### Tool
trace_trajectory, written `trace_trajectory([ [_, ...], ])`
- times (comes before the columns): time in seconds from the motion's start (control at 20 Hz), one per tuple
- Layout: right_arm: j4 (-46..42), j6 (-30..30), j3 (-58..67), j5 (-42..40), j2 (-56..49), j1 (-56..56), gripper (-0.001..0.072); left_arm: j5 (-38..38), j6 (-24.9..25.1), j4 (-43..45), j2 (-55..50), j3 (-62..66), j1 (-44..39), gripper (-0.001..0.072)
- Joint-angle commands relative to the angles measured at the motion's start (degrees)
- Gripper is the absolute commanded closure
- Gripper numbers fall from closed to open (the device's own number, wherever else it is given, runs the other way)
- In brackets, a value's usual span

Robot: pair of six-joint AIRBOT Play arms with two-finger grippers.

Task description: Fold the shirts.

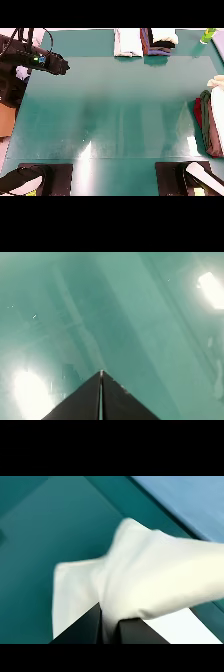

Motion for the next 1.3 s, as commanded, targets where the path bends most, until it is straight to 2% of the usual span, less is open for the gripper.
trace_trajectory([
  [0.0,-6.6,-4.11,-12.11,1.68,6.88,-5.62,0.0685,-0.13,0.11,0.02,-0.04,0.02,0.02,0.0686],
  [0.3,-16.65,-7.98,-34.21,0.63,15.52,-9.55,0.0685,-0.2,1.16,0.0,-0.02,0.02,0.02,0.0685],
  [0.6,-18.34,-9.25,-42.34,-1.22,15.89,-12.83,0.0678,-1.73,1.16,0.0,-0.02,0.02,0.02,0.0686],
  [0.65,-18.36,-9.22,-42.16,-0.79,14.95,-13.2,0.0567,-1.73,1.14,0.0,-0.02,0.02,0.02,0.0686],
  [0.7,-18.23,-9.22,-41.55,-0.83,13.99,-13.53,0.034,-1.7,1.14,0.0,-0.02,0.02,0.02,0.0686],
  [0.75,-18.03,-9.22,-40.09,-0.76,12.94,-13.46,0.0176,-1.6,1.14,-0.02,-0.04,0.02,0.02,0.0685],
  [0.8,-16.68,-9.18,-37.64,-0.92,11.87,-12.72,0.0121,-1.49,1.16,0.0,-0.04,0.02,0.02,0.0685],
  [1.0,-3.72,-8.79,-24.83,-1.88,7.41,-0.9,0.0122,-1.18,1.14,-0.02,-0.09,0.02,0.02,0.0685],
  [1.15,8.04,-6.14,-18.36,-2.1,3.06,16.24,0.0123,-1.25,1.14,0.07,-0.37,0.04,0.02,0.0685],
  [1.25,9.03,-5.92,-15.67,-2.25,-0.04,29.64,0.0122,-1.01,1.16,0.42,-0.37,0.04,0.04,0.0685],
])
